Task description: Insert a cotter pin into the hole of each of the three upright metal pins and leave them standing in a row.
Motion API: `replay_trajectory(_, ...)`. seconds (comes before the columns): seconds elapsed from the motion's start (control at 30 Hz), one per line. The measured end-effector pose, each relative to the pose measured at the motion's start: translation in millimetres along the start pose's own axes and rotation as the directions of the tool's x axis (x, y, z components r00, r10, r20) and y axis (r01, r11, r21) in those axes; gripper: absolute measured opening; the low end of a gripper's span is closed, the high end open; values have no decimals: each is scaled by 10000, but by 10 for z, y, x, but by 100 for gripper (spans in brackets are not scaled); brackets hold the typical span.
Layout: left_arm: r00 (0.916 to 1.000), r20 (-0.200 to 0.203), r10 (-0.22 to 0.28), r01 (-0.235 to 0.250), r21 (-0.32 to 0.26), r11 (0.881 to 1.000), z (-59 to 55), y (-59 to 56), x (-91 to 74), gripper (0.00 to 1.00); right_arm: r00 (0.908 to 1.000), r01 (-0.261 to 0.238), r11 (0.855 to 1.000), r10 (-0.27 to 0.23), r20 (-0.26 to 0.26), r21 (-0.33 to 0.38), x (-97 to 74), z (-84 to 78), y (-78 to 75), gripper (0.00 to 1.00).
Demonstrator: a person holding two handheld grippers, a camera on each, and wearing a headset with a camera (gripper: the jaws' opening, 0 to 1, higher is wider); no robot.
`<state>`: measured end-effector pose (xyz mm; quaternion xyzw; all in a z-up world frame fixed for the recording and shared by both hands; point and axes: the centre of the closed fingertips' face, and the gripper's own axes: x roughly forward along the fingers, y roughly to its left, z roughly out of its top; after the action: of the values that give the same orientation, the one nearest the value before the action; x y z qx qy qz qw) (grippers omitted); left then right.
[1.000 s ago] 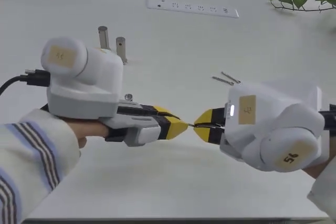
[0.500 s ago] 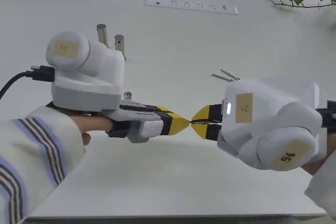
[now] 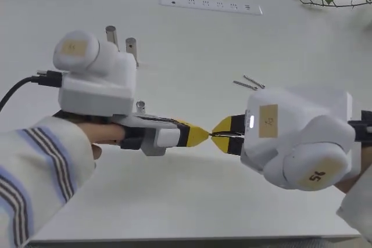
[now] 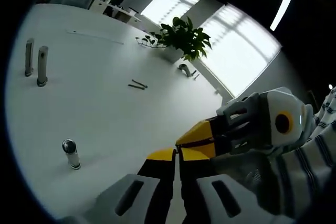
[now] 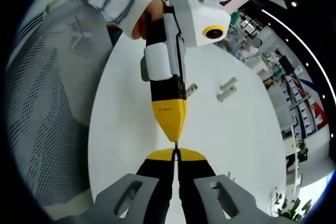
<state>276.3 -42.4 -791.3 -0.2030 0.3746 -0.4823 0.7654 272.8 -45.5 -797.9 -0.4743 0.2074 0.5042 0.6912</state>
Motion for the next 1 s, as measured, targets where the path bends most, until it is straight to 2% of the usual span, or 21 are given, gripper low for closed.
replay_trajectory(0.13, 10000, -39, -36, 35, -181, 9998, -1, -3, 1, 1, 10000, 24, 10000, -24, -4, -73, -2, 3, -1, 2)
replay_trajectory(0.27, 10000, -13, -93, 92, -619, 9980, 4, -1, 0, 1, 10000, 45, 9999, -45, 15, -97, -5, 8, -7, 2)
replay_trajectory(0.57, 9999, 34, -102, 105, -1004, 9949, 19, 0, 8, 0, 9999, 91, 9999, -91, 53, -61, -11, 7, -26, 2)
replay_trajectory(0.8, 9999, -26, 113, -114, -225, 9997, 21, -10, 3, 0, 9999, 62, 10000, -61, 84, -76, -6, 13, -31, 2)
replay_trajectory(1.0, 9997, -115, 212, -211, 37, 9998, 30, -7, -14, 0, 9999, 51, 10000, -50, 132, -69, -6, 24, -34, 2)
